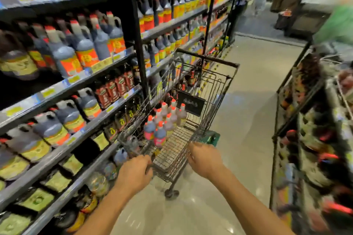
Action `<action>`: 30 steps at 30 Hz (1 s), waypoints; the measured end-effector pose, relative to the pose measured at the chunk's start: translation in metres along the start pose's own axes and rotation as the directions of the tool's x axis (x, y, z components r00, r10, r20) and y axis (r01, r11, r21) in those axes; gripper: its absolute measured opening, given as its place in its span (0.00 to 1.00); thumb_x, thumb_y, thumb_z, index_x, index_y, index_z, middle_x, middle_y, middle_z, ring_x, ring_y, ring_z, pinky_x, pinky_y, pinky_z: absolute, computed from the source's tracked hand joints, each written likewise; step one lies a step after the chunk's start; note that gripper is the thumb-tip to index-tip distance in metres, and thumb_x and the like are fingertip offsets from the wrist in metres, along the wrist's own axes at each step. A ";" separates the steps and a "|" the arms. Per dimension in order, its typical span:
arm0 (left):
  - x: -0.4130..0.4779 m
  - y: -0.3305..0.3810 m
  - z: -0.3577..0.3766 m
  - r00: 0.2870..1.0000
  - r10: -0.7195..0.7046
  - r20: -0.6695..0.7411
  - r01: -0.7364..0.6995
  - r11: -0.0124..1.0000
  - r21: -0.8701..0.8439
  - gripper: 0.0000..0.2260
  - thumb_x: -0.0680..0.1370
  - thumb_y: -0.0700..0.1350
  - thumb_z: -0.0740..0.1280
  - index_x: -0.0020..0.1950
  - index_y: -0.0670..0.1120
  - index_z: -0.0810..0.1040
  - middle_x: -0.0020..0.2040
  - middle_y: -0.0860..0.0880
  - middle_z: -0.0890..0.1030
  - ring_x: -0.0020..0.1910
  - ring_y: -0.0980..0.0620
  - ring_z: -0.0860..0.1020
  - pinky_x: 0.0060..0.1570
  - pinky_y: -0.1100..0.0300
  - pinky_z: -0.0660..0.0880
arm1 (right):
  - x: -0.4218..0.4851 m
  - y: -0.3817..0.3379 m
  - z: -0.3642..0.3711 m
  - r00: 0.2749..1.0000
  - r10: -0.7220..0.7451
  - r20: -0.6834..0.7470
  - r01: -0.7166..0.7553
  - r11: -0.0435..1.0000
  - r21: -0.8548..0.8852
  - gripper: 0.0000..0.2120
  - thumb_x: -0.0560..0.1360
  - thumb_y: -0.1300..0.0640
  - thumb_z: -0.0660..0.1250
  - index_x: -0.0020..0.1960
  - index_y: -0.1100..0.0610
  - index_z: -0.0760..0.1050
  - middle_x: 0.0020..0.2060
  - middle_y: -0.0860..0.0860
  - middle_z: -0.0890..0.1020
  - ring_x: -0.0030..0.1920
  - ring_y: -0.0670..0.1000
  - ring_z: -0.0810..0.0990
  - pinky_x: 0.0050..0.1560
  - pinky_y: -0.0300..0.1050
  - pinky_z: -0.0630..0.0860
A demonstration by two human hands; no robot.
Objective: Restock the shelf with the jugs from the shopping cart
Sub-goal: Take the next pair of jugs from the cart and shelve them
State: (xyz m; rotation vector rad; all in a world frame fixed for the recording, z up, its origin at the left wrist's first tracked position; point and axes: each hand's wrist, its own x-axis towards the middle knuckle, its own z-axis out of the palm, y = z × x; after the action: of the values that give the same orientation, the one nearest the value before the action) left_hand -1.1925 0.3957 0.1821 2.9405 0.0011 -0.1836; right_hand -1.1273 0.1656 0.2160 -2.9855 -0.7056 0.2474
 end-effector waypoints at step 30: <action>0.303 -0.022 0.030 0.956 -0.294 -0.004 0.282 0.921 -0.268 0.07 0.77 0.50 0.68 0.51 0.49 0.78 0.46 0.49 0.83 0.43 0.45 0.83 0.34 0.57 0.68 | 0.374 0.109 -0.001 0.934 -0.295 0.202 0.304 0.953 -0.014 0.15 0.78 0.55 0.63 0.64 0.56 0.76 0.58 0.57 0.82 0.58 0.61 0.81 0.56 0.53 0.79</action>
State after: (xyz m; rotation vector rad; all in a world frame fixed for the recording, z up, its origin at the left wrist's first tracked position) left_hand -0.8958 0.4084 0.1113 2.6605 0.4341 -0.1472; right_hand -0.7496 0.2365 0.1534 -2.8638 -1.1877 0.5197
